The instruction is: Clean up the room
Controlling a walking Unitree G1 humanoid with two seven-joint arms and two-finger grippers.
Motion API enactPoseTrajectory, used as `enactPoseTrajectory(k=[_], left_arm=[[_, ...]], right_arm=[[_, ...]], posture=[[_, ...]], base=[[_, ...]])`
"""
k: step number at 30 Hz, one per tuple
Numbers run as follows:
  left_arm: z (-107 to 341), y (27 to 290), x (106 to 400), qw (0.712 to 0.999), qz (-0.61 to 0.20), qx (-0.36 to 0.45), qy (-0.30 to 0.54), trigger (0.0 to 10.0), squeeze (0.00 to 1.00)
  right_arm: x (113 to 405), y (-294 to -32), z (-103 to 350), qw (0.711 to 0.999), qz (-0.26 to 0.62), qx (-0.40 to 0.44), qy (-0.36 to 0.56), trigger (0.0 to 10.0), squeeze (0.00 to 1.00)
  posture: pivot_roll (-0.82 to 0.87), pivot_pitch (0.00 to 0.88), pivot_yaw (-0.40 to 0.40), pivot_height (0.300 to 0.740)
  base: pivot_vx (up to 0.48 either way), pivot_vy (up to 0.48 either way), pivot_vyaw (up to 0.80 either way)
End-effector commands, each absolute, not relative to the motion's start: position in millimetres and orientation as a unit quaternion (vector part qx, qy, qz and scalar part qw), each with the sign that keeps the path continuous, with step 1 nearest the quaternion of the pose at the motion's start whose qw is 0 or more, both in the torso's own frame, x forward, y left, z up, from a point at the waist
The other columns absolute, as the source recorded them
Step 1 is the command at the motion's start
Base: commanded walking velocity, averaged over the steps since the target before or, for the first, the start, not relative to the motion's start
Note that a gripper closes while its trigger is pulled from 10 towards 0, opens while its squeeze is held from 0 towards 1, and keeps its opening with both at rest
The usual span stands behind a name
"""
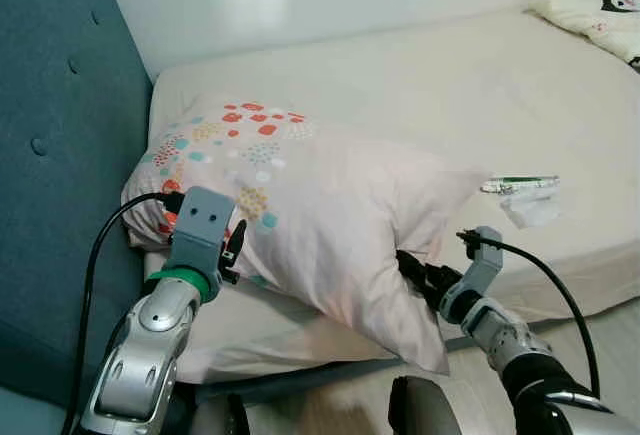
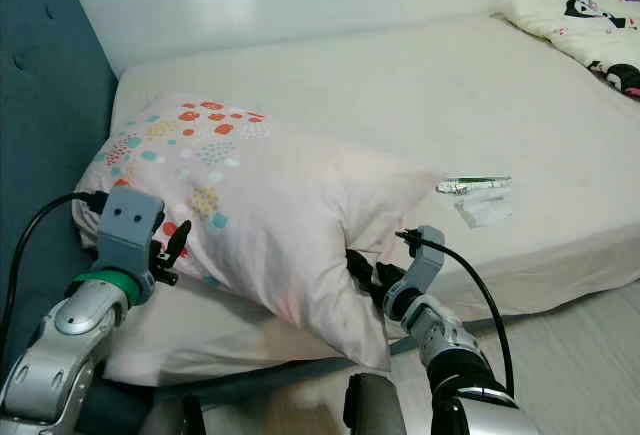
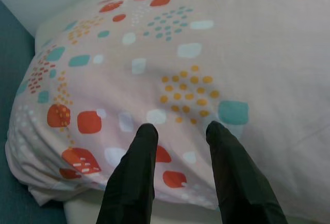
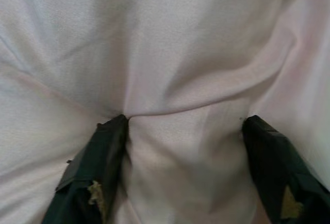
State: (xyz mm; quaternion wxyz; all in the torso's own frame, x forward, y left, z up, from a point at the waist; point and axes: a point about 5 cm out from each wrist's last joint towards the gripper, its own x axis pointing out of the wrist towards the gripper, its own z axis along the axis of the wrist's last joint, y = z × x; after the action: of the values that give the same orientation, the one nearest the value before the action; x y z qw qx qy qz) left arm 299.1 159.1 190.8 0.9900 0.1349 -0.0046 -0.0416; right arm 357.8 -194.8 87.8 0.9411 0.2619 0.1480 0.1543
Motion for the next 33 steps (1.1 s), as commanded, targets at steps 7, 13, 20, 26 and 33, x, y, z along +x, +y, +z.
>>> enactPoseTrajectory(k=[7, 13, 20, 26, 33], left_arm=[[189.4, 166.0, 296.8, 0.989, -0.027, 0.143, 0.007, 10.0, 0.0], [194.8, 164.8, 298.6, 0.99, -0.025, 0.137, -0.003, 10.0, 0.0], [197.7, 163.8, 301.3, 0.991, -0.026, 0.135, -0.006, 10.0, 0.0], [208.4, 163.8, 302.9, 0.988, -0.013, 0.152, -0.04, 10.0, 0.0], [262.9, 182.1, 311.6, 0.978, 0.046, 0.145, -0.142, 10.0, 0.0]], right_arm=[[355.6, -180.8, 83.6, 0.926, 0.21, 0.256, 0.179, 0.0, 0.0], [353.0, -180.0, 84.6, 0.913, 0.242, 0.277, 0.179, 0.0, 0.0], [344.2, -180.7, 72.1, 0.906, 0.242, 0.288, 0.194, 0.0, 0.0], [333.6, -180.9, 57.1, 0.906, 0.25, 0.255, 0.229, 0.0, 0.0], [332.4, -177.1, 53.5, 0.912, 0.257, 0.209, 0.241, 0.0, 0.0]], posture=[[0.08, 0.199, 0.098, 0.575], [0.07, 0.192, 0.095, 0.575], [0.06, 0.192, 0.098, 0.575], [0.05, 0.195, 0.091, 0.575], [0.05, 0.193, 0.079, 0.575]], base=[[0.0, 0.0, 0.0], [0.0, 0.0, 0.0], [0.0, 0.0, 0.0], [0.0, 0.0, 0.0], [0.0, 0.0, 0.0]])
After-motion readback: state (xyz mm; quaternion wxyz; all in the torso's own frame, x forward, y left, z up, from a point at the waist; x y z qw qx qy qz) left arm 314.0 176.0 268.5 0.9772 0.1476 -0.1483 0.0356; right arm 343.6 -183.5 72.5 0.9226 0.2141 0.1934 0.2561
